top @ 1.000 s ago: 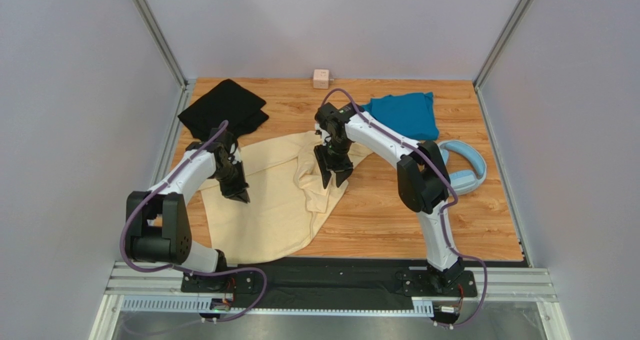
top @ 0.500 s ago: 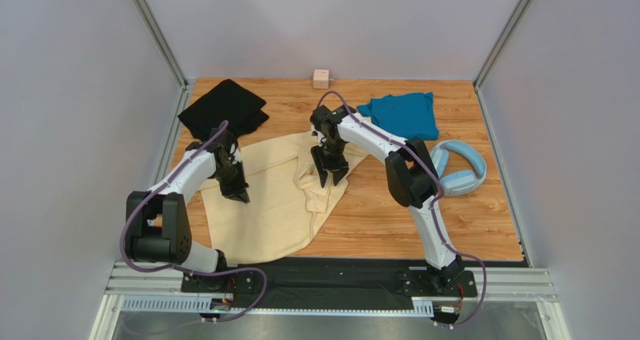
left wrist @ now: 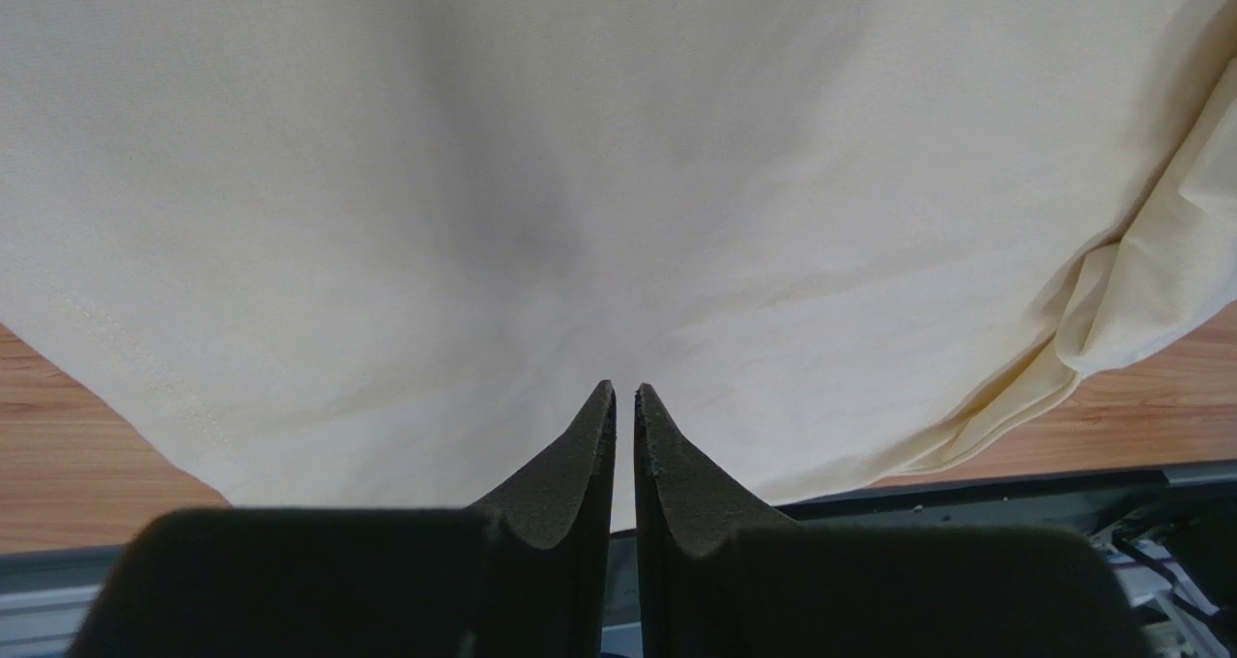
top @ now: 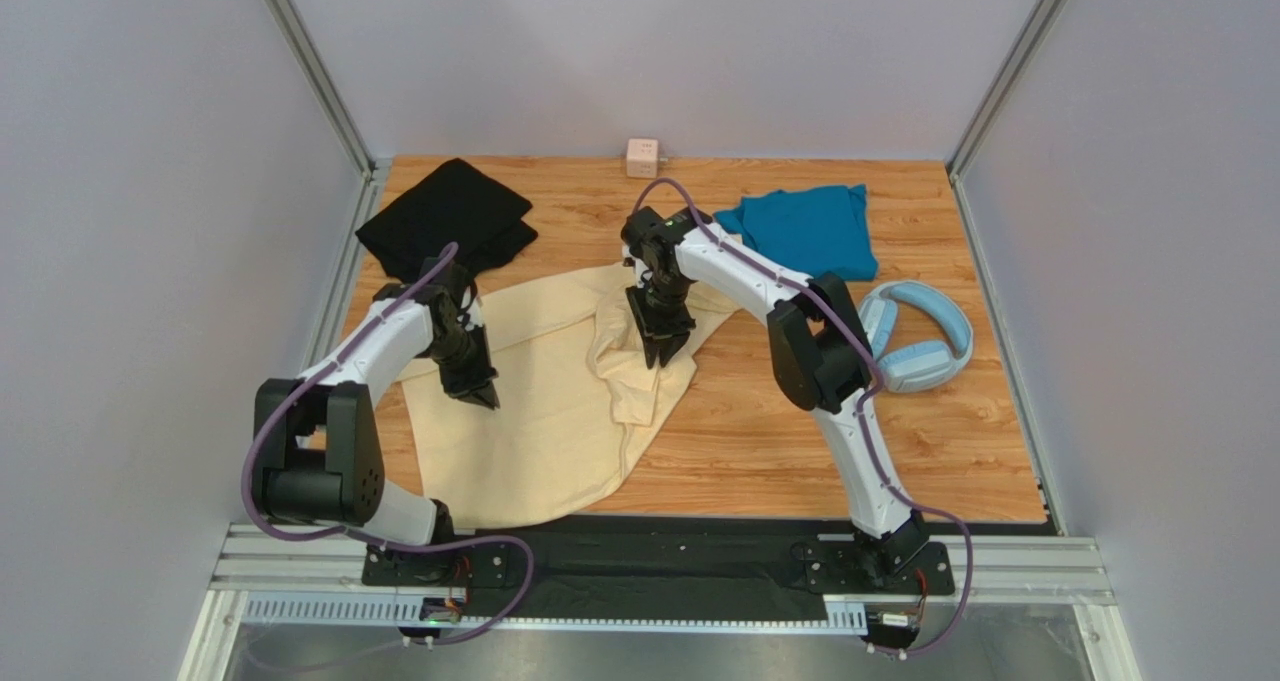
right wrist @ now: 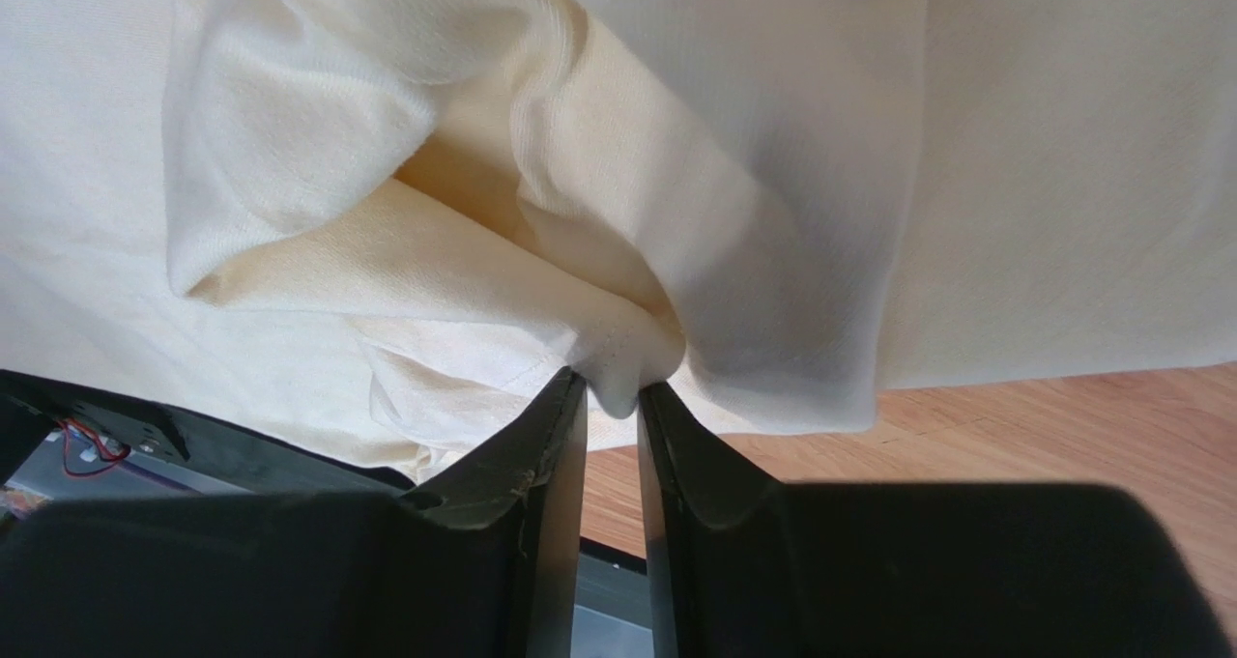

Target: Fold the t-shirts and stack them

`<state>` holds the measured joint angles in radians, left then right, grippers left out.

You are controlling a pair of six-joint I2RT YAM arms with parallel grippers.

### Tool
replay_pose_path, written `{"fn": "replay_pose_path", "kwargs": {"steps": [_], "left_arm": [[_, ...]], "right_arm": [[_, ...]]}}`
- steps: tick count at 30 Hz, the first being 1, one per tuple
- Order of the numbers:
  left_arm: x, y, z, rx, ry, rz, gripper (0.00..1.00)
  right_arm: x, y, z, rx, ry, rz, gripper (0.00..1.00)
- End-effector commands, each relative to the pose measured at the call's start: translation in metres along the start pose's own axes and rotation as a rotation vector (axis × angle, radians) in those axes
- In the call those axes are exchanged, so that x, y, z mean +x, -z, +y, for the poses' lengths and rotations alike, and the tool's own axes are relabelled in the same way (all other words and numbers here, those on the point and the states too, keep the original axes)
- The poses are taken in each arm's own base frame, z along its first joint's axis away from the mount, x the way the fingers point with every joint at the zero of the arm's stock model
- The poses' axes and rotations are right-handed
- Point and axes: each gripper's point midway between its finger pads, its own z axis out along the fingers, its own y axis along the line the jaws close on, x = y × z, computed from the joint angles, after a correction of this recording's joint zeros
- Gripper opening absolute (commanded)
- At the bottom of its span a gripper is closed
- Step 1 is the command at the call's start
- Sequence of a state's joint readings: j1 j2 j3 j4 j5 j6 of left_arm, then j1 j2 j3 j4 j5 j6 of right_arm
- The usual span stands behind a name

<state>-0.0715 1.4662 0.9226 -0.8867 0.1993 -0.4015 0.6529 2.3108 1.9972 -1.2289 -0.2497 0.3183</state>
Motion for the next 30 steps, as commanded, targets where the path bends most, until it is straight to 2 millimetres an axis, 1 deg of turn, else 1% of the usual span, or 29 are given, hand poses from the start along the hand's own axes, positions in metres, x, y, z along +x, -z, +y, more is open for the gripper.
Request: {"fn": "replay_pose_path", "kwargs": {"steps": [1, 2, 4, 8, 9, 11, 12, 15, 16, 18, 19, 21, 22, 24, 25, 26, 27, 28, 29, 30], "left_arm": [[-0.002, 0.002, 0.002, -0.016, -0.02, -0.003, 0.15], [-0.003, 0.002, 0.002, -0.017, -0.02, 0.0, 0.15], [-0.002, 0.001, 0.002, -0.02, -0.021, 0.004, 0.15], [-0.003, 0.0, 0.002, -0.022, -0.022, 0.005, 0.15], [-0.003, 0.0, 0.002, -0.021, -0.022, 0.005, 0.15], [-0.004, -0.001, 0.002, -0.021, -0.024, 0.005, 0.15], [-0.003, -0.001, 0.003, -0.025, -0.025, 0.007, 0.15], [-0.003, -0.002, 0.005, -0.033, -0.03, 0.012, 0.15], [-0.003, -0.003, 0.006, -0.038, -0.029, 0.017, 0.15], [-0.003, -0.004, 0.008, -0.048, -0.032, 0.02, 0.14], [-0.002, -0.004, 0.008, -0.052, -0.031, 0.025, 0.15], [-0.002, -0.005, 0.008, -0.05, -0.032, 0.029, 0.15], [-0.001, -0.006, 0.008, -0.05, -0.033, 0.034, 0.15], [-0.001, -0.006, 0.008, -0.048, -0.04, 0.044, 0.15], [0.002, -0.005, 0.009, -0.054, -0.043, 0.061, 0.16], [0.002, -0.005, 0.011, -0.063, -0.047, 0.065, 0.17], [0.004, -0.003, 0.011, -0.069, -0.049, 0.085, 0.17], [0.003, 0.0, 0.01, -0.068, -0.056, 0.088, 0.17], [0.004, 0.001, 0.012, -0.08, -0.058, 0.096, 0.18], [0.005, 0.007, 0.012, -0.089, -0.062, 0.108, 0.18]], "right_arm": [[-0.014, 0.001, 0.006, -0.032, 0.016, -0.035, 0.12], [-0.013, 0.001, 0.005, -0.03, 0.015, -0.034, 0.07], [-0.013, 0.006, 0.006, -0.029, 0.02, -0.041, 0.0], [-0.009, 0.017, 0.006, -0.031, 0.021, -0.051, 0.0], [-0.008, 0.025, 0.008, -0.035, 0.025, -0.066, 0.0], [-0.005, 0.03, 0.006, -0.026, 0.018, -0.076, 0.0], [-0.005, 0.039, 0.005, -0.019, 0.019, -0.097, 0.0], [0.0, 0.051, 0.002, -0.011, 0.003, -0.118, 0.0], [0.001, 0.065, 0.003, -0.016, 0.003, -0.147, 0.0], [0.006, 0.076, -0.002, -0.004, -0.017, -0.164, 0.0], [0.008, 0.089, -0.002, -0.008, -0.021, -0.192, 0.0], [0.017, 0.099, -0.009, 0.011, -0.05, -0.2, 0.0], [0.022, 0.111, -0.01, 0.009, -0.06, -0.221, 0.0], [0.036, 0.112, -0.019, 0.029, -0.104, -0.193, 0.0], [0.043, 0.121, -0.019, 0.023, -0.111, -0.203, 0.0], [0.05, 0.122, -0.019, 0.02, -0.117, -0.193, 0.0], [0.06, 0.118, -0.023, 0.029, -0.138, -0.167, 0.0], [0.066, 0.119, -0.024, 0.029, -0.146, -0.166, 0.0], [0.073, 0.125, -0.026, 0.03, -0.153, -0.178, 0.0], [0.08, 0.123, -0.029, 0.041, -0.169, -0.165, 0.0]]}}
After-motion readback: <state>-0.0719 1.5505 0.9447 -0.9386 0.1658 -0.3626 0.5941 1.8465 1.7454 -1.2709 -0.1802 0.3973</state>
